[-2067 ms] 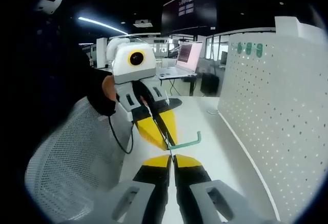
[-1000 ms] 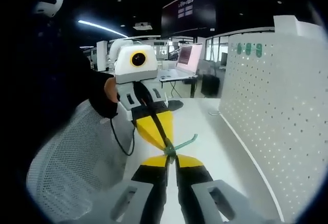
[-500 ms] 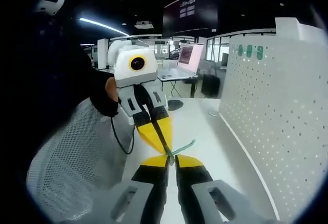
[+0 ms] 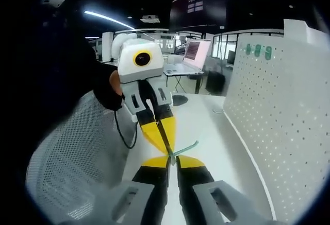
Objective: Insert the hook assembly into the mounting plate slot until the hook locks in place.
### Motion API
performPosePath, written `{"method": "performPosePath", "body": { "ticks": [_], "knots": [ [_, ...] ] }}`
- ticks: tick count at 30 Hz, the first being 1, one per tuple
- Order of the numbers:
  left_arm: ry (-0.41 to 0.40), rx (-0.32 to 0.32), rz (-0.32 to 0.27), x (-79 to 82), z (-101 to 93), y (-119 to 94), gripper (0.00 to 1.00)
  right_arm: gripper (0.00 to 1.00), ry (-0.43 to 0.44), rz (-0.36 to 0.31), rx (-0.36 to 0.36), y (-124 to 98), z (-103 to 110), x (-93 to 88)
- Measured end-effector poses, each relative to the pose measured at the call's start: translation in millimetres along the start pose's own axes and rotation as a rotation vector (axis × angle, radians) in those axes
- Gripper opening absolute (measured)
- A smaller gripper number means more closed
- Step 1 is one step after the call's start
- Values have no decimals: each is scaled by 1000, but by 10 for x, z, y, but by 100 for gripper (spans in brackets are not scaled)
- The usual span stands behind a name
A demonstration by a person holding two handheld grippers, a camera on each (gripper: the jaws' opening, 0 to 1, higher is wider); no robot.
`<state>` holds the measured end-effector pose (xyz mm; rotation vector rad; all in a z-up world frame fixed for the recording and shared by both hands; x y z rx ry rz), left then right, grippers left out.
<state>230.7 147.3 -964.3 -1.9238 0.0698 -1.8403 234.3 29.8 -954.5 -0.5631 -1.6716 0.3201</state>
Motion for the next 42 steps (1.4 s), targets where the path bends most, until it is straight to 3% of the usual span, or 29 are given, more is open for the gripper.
{"method": "performPosePath", "body": {
  "ticks": [22, 25, 33, 42],
  "knots": [
    [-13, -108, -13, -2, -71, -17, 3, 0, -42, -1, 84, -3, 126, 22],
    [-58, -141, -32, 11, -65, -61, 3, 0, -41, -13, 91, -14, 137, 46],
    [-68, -165, -43, 14, -49, -159, 7, 0, -53, -21, 124, 8, 176, 119],
    [-91, -249, -64, 30, 8, -371, 8, 0, -85, -26, 194, 9, 273, 239]
  ]
}}
Point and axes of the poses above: the point that each gripper's makers call its tool centre point, and the gripper's own axes: y roughly forward along the fingers, z roughly to its left, x roughly out of its top, the point moved 7 cm from there along -y, roughly backward along the fingers, and after that the axes turned 6 degrees about -y, right-handed, at the moved point
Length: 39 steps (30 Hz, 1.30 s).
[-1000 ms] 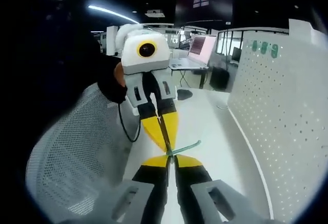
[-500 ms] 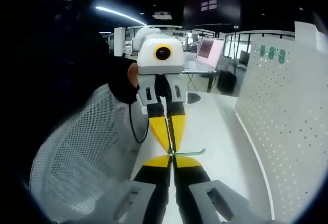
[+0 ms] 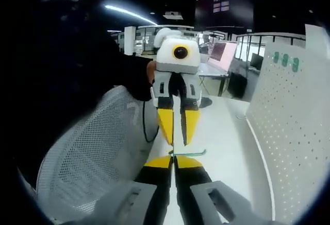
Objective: Insert the hook assembly into the mounting plate slot until the hook locks in place.
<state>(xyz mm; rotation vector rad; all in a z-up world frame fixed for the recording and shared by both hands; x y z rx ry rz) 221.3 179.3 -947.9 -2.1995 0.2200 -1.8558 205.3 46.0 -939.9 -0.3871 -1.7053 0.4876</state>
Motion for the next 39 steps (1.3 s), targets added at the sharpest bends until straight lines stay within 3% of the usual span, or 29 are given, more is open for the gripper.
{"method": "performPosePath", "body": {
  "ticks": [3, 5, 7, 10, 17, 25, 29, 39],
  "knots": [
    [-22, -10, -19, 16, 73, -110, 7, 0, -17, 10, 37, 37, 63, 22],
    [-52, -63, -32, 22, 60, -136, 7, 0, -24, 12, 50, 59, 92, 42],
    [-61, -117, -9, -12, 62, -152, 9, 0, -31, 11, 70, 81, 113, 62],
    [-58, -132, 27, -49, 84, -127, 13, 0, -36, 3, 88, 97, 123, 94],
    [-79, -238, 53, -74, 65, -68, 14, 0, -55, -14, 145, 143, 188, 154],
    [-144, -362, 29, -83, 25, -64, 11, 0, -75, -16, 191, 199, 270, 190],
    [-170, -399, -13, -94, 25, -74, 9, 0, -88, -32, 205, 217, 286, 231],
    [-201, -427, -23, -122, 2, -71, 4, 0, -100, -33, 236, 242, 307, 282]
  ]
}}
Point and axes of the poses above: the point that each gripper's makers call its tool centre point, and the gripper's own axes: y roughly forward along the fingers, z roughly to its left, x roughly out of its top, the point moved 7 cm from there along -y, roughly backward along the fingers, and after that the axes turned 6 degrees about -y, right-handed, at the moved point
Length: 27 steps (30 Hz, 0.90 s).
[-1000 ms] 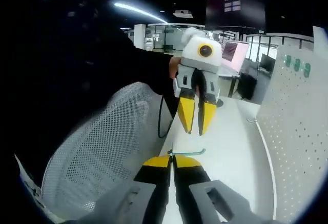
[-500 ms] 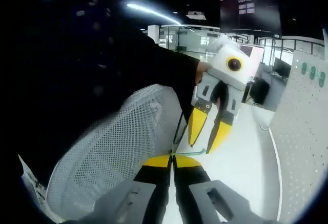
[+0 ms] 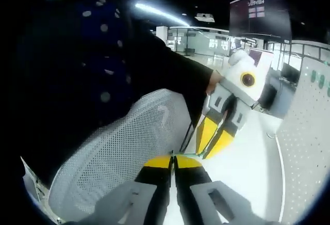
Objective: Insert the hook assembly into the mounting plate slot until the hook locks in place.
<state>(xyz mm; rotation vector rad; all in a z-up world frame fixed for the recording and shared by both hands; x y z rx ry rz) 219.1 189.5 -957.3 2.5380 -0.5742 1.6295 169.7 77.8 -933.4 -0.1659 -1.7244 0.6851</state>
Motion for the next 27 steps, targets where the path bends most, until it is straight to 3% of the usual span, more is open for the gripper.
{"method": "performPosePath", "body": {
  "ticks": [5, 13, 20, 27],
  "knots": [
    [-23, -10, -14, -2, -9, -35, 2, 0, 15, -10, -9, -32, -20, -11],
    [-39, 43, -43, 16, 37, -76, 1, 2, 63, 12, -84, -110, -121, -142],
    [-53, 113, -76, 27, 88, -139, 1, 2, 120, 25, -198, -176, -250, -293],
    [-31, 247, -136, 95, 206, -257, 1, 7, 166, 15, -251, -213, -301, -381]
  ]
}}
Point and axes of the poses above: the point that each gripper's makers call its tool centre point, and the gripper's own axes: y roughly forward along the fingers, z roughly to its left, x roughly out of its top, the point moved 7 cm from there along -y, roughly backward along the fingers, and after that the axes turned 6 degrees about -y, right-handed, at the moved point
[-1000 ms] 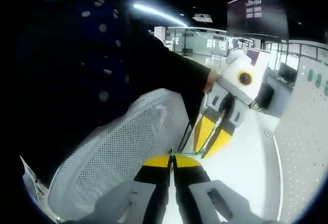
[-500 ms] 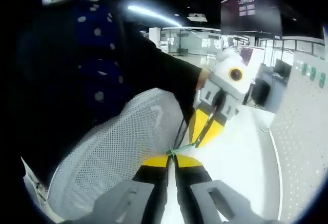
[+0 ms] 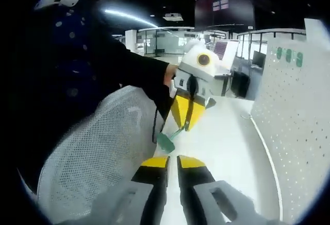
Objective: Insert the hook assembly into the mounting plate slot until the hook locks in place.
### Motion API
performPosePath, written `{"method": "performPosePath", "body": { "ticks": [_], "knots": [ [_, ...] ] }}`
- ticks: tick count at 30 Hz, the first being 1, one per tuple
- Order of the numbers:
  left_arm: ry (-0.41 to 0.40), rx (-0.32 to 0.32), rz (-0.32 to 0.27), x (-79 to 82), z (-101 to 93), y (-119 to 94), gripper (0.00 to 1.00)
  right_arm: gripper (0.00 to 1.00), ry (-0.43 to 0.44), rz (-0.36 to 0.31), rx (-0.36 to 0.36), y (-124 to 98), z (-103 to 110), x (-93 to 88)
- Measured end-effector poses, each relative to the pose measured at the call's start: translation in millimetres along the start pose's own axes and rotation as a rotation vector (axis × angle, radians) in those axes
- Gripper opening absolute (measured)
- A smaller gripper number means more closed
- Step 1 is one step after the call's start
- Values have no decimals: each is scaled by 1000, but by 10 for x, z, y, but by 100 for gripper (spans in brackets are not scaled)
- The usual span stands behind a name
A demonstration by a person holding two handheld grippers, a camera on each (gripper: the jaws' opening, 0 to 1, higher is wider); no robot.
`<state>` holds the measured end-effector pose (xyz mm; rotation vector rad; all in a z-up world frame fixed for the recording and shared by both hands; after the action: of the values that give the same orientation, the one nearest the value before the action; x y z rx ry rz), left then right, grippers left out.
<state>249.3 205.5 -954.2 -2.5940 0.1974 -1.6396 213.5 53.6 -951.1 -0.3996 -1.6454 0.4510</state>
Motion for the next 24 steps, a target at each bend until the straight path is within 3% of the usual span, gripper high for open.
{"method": "performPosePath", "body": {
  "ticks": [5, 9, 18, 24],
  "knots": [
    [14, 137, -60, 74, 135, -82, 1, 12, 25, -13, -50, -12, -42, -11],
    [17, 237, -79, 109, 219, -124, 1, 17, 64, -18, -145, -15, -171, -35],
    [13, 345, -129, 219, 227, -115, 1, 23, 96, -86, -268, -25, -350, 40],
    [16, 344, -166, 259, 169, -84, 1, 25, 112, -143, -286, -20, -381, 105]
  ]
}}
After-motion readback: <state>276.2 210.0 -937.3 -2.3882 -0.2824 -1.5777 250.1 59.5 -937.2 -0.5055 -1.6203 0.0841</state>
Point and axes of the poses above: the point that each gripper's makers call its tool centre point, and the gripper's own axes: y roughly forward along the fingers, z roughly to its left, x roughly out of its top, the point moved 7 cm from there along -y, roughly backward along the fingers, and after that the axes turned 6 degrees about -y, right-handed, at the moved point
